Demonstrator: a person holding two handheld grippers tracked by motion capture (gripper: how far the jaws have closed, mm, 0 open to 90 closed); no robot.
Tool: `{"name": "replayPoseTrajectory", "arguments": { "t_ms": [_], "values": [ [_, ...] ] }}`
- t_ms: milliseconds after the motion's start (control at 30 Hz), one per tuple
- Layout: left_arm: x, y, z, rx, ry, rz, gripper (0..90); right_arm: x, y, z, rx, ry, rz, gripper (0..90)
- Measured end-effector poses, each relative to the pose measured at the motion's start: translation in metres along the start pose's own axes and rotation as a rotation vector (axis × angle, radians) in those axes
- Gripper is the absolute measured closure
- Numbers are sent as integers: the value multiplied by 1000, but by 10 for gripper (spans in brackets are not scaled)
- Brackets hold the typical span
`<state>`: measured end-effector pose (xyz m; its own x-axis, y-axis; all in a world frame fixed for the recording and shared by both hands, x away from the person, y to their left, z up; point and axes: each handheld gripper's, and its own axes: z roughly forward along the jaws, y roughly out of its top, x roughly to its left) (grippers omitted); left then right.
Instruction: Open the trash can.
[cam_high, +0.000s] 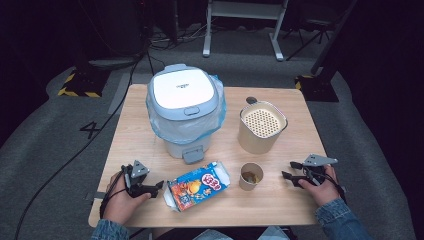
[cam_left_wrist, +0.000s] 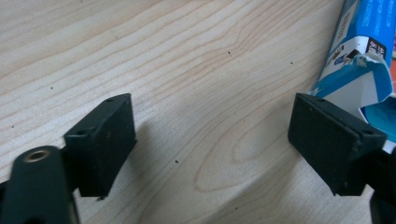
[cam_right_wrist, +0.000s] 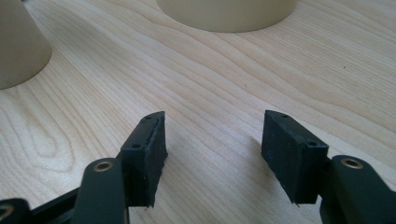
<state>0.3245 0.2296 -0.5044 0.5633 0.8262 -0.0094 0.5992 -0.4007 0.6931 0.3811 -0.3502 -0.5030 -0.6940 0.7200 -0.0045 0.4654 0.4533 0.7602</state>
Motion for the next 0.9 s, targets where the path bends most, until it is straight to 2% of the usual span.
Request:
{"name": "replayPoseTrajectory", "arguments": {
  "t_ms": [67, 133, 200, 267, 367, 467, 533, 567, 700, 733, 767, 800, 833, 867, 900],
  "values": [
    [1, 1, -1, -14, -23, 21, 253, 0, 0, 0, 0, 0, -1, 403],
    [2, 2, -2, -8, -34, 28, 418, 0, 0, 0, 0, 0, 0, 403],
    [4, 8, -5, 25, -36, 39, 463, 0, 0, 0, 0, 0, 0, 403],
    [4, 10, -6, 11, -48, 35, 507, 0, 0, 0, 0, 0, 0, 403],
    [5, 19, -14, -30, -79, 23, 552, 0, 0, 0, 0, -1, 0, 403],
    [6, 32, -28, -51, -96, 56, 655, 0, 0, 0, 0, -1, -1, 403],
    [6, 45, -42, -97, -161, 71, 756, 0, 0, 0, 0, -2, -4, 403],
    [6, 45, -42, -97, -161, 71, 780, 0, 0, 0, 0, -2, -4, 403],
    [6, 61, -60, -166, -236, 72, 841, 0, -1, -1, -1, 0, -2, 408],
    [7, 69, -68, -189, -264, 108, 864, 0, -1, -1, -1, 0, -2, 408],
    [7, 69, -68, -189, -264, 108, 867, 0, -1, -1, -1, 1, -2, 414],
    [6, 73, -71, -206, -275, 123, 883, 0, -2, -2, -1, 2, -3, 452],
    [6, 82, -77, -229, -308, 135, 897, 1, -2, -3, -6, 13, -10, 496],
    [6, 82, -77, -229, -308, 135, 898, 1, -3, -4, -8, 16, -15, 524],
    [5, 90, -84, -256, -316, 141, 899, 2, -4, -5, -9, 17, -15, 539]
  ]
}}
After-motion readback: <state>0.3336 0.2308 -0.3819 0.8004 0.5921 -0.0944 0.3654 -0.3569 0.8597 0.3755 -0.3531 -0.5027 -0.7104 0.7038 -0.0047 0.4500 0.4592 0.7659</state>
